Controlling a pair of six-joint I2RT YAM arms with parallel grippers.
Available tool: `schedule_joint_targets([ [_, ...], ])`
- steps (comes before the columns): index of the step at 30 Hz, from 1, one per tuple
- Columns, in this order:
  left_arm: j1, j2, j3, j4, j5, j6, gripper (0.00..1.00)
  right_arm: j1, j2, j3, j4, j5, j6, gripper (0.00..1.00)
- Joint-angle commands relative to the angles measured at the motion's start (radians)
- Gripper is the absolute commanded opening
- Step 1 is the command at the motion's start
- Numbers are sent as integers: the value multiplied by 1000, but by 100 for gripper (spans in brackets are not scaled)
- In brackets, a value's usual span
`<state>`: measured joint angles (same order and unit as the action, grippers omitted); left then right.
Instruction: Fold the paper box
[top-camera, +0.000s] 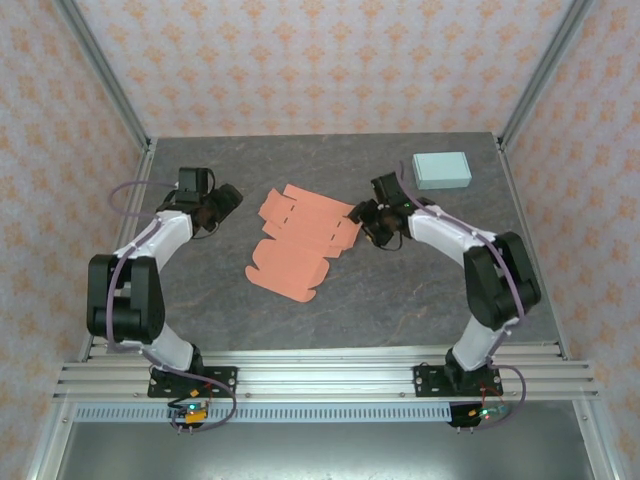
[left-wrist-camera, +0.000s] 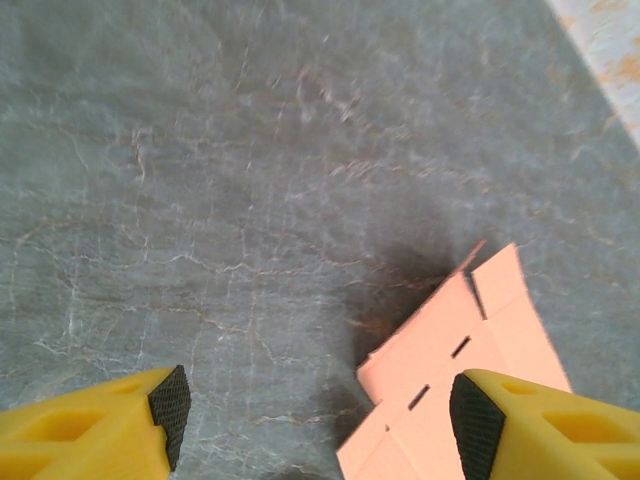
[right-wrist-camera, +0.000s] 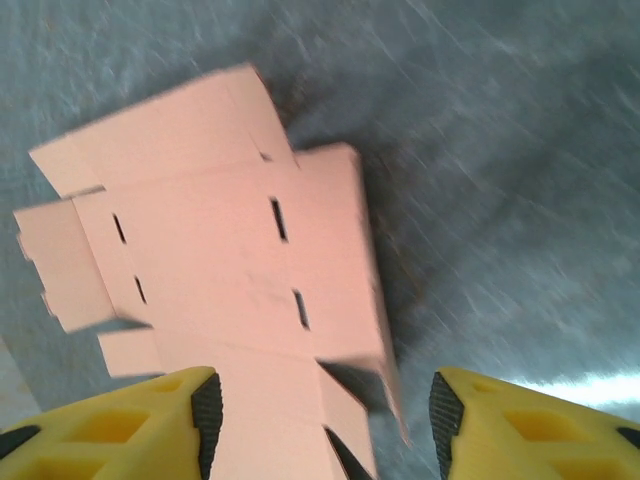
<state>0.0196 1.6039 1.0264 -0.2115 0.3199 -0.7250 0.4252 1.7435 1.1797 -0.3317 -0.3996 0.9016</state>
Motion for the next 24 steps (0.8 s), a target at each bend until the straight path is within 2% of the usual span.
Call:
schedule_joint_targets([
  [1, -5, 36, 22, 4, 71, 5, 73, 3, 66, 96, -118, 53, -10, 55],
  [9, -30, 130, 110, -68, 149, 82, 73, 21, 150, 154, -168, 75, -37, 55],
  [12, -44, 169, 156, -148, 127, 126, 72, 22, 169, 143, -159, 78, -29, 55],
  [13, -50, 186, 174, -176, 116, 140, 73, 22, 181, 145, -147, 67, -38, 51],
  [17, -64, 237, 215, -193, 137, 184, 72, 20, 221, 160, -63, -5, -131, 21],
  [21, -71, 283, 267, -207, 204, 263, 69, 20, 242, 207, -77, -1, -324, 7],
  [24, -87, 284, 261, -255, 216, 342, 69, 15, 262, 241, -64, -66, -481, 2],
])
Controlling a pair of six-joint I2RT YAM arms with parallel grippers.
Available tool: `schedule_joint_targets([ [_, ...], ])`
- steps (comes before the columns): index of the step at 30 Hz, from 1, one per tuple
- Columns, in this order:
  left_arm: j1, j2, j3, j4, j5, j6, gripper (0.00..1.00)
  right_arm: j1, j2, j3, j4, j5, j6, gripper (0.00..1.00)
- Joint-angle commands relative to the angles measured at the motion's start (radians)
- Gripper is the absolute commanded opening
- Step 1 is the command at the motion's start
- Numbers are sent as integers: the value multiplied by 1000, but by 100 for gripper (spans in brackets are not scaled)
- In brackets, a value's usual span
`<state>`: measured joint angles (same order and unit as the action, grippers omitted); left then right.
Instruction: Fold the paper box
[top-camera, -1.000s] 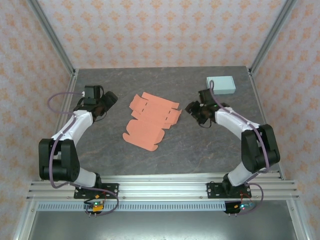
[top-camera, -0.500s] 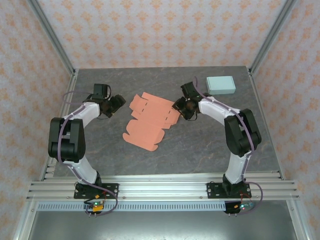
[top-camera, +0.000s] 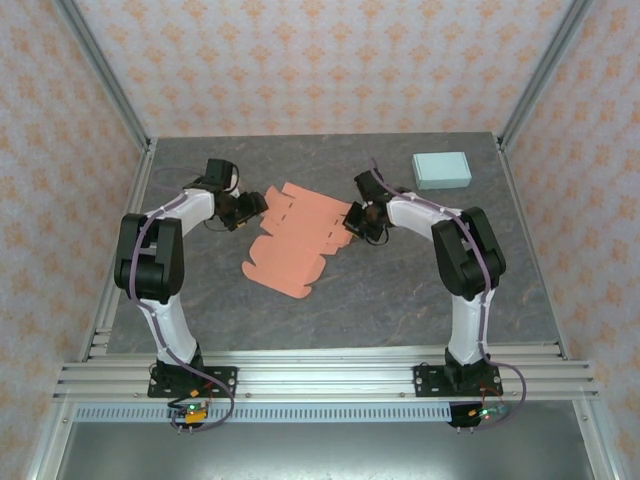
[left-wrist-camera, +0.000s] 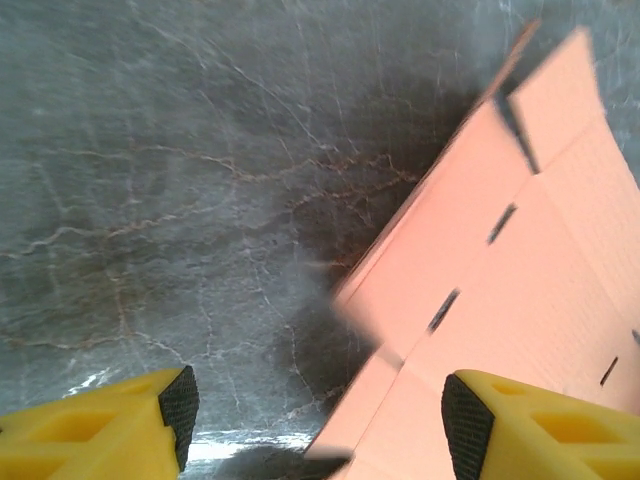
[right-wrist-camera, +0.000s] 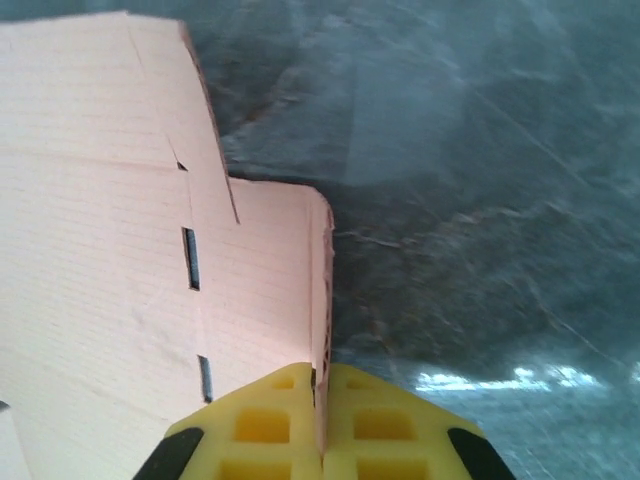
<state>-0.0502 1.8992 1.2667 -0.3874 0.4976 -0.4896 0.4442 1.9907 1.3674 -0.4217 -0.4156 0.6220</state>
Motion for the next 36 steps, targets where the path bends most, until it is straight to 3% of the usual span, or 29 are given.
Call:
schedule_joint_targets([
  [1, -24, -21, 4, -90, 10, 133, 69, -9, 25, 69, 21, -75, -260, 1],
  [5, -25, -47, -48, -114, -91, 146, 68, -44, 59, 124, -27, -160, -429, 0],
  [9, -24, -63, -106, -66, -119, 147, 64, -71, 111, 233, -124, -246, -528, 0],
  [11, -25, -54, -113, -58, -122, 158, 56, -73, 123, 279, -164, -263, -578, 0],
  [16, -25, -74, -161, 36, -141, 172, 50, -75, 143, 362, -252, -240, -677, 1],
  [18, -24, -82, -166, 59, -144, 180, 42, -77, 153, 382, -274, -248, -700, 2],
  [19, -26, -82, -168, 68, -137, 191, 30, -78, 160, 392, -283, -246, -710, 3],
  [21, -27, -75, -171, 81, -109, 206, 11, -79, 170, 411, -294, -206, -705, 13],
  [23, -25, -71, -181, 86, -87, 195, 3, -83, 166, 417, -288, -155, -678, 24],
  [27, -35, -132, -246, 165, -68, 129, 0, -85, 66, 328, -151, -129, -624, 34],
  [31, -46, -148, -300, 255, 13, 60, 0, -81, -129, 126, 120, -123, -636, 47],
  [35, -48, -203, -371, 349, 19, 14, 0, -80, -211, 80, 126, -129, -708, 58],
  [36, -53, -221, -388, 397, 26, 14, 0, -79, -222, 73, 122, -177, -734, 75],
])
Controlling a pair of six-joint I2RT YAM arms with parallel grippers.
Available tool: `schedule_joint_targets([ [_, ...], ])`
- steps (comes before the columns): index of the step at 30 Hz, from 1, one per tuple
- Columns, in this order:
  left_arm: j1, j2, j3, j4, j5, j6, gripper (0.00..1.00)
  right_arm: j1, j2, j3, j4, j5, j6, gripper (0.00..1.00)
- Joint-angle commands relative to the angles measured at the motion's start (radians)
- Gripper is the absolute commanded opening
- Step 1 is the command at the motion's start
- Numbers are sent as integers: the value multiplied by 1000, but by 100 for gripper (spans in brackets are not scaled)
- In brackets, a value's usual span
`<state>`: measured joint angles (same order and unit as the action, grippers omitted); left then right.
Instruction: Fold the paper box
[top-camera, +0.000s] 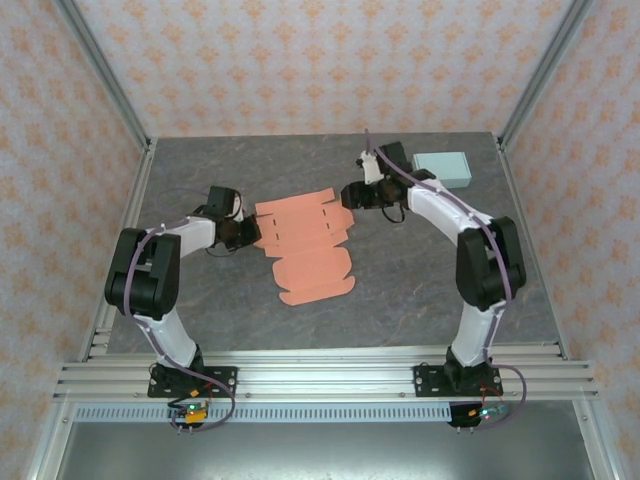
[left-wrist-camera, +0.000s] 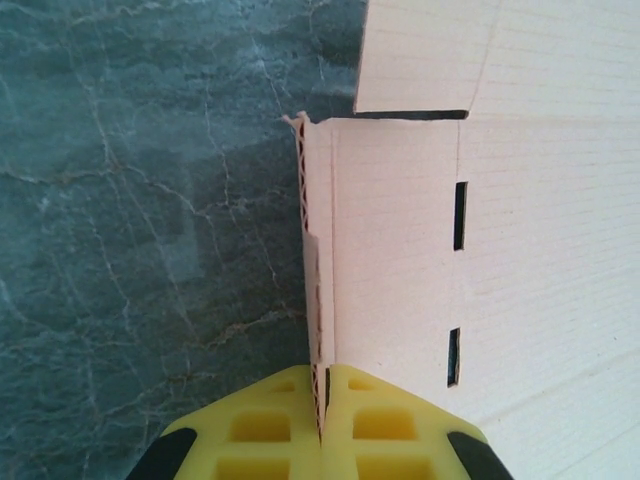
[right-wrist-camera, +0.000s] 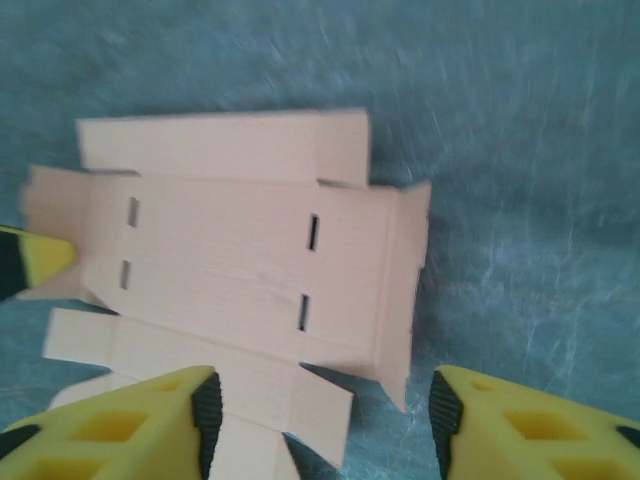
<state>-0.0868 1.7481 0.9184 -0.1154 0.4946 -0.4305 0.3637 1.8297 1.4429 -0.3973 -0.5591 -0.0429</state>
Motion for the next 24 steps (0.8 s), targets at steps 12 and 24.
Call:
schedule_joint_targets([
  [12, -173, -166, -198, 597, -110, 99, 0, -78, -25, 48, 246, -155, 1130, 99],
  [24, -269, -197, -245, 724, -227, 292, 2, 78, 154, 314, -178, 10, 1485, 95],
])
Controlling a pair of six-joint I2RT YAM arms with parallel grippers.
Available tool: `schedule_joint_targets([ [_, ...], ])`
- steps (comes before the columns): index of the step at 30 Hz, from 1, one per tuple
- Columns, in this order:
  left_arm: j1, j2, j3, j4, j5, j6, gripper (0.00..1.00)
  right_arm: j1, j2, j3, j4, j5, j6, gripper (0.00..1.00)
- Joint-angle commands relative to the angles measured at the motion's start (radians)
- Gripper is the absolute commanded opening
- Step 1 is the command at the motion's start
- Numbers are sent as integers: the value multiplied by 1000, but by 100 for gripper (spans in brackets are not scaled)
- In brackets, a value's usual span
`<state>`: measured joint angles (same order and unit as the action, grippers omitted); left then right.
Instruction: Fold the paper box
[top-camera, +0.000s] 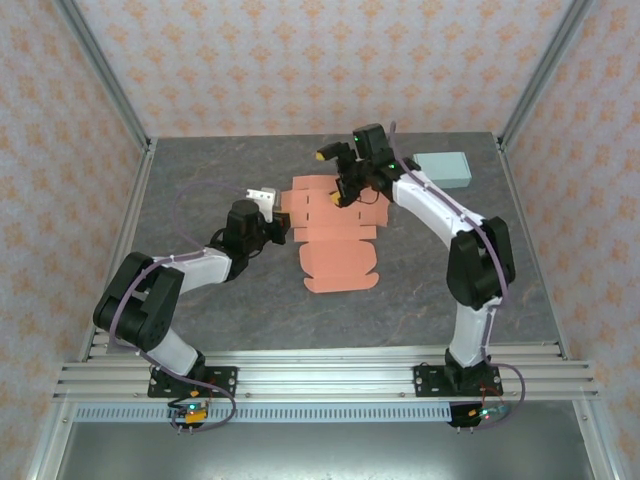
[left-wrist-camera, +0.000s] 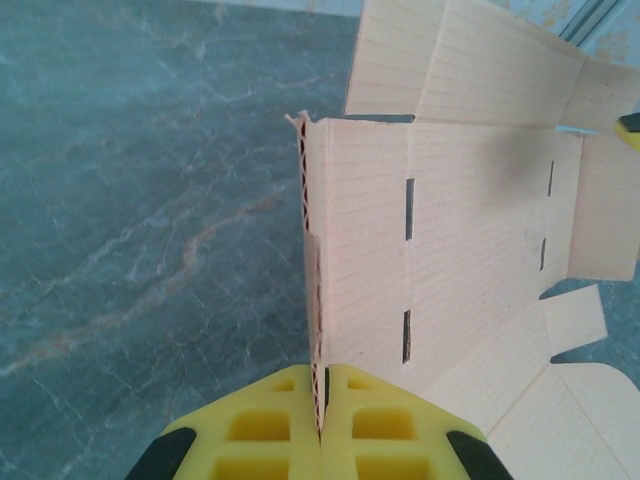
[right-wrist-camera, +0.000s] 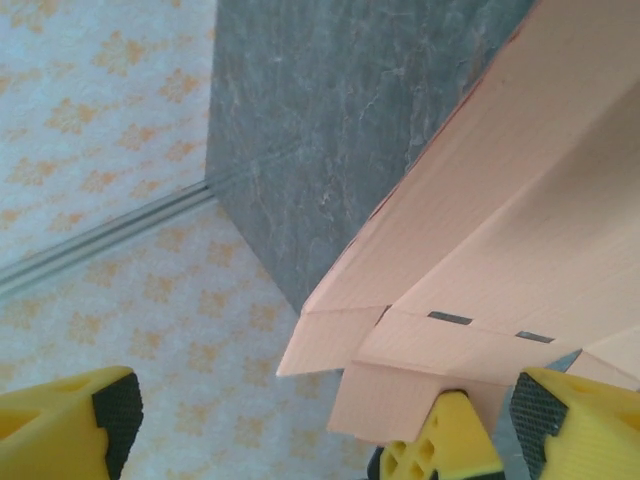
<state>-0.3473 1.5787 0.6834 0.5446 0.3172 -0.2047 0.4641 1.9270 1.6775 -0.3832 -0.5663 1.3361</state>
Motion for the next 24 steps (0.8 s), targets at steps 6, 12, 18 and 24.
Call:
schedule_joint_targets([
  [6, -24, -57, -13, 53, -48, 106, 3, -23, 144, 223, -366, 30, 106, 88],
  [12, -27, -54, -12, 39, -47, 108, 2, -26, 148, 220, -349, 65, 134, 48],
  [18, -27, -19, 5, 22, -69, 65, 4, -25, 140, 209, -350, 61, 110, 25],
  [24, -24, 27, 47, -31, -125, -1, 17, -21, 67, 88, -247, 87, 84, 15],
])
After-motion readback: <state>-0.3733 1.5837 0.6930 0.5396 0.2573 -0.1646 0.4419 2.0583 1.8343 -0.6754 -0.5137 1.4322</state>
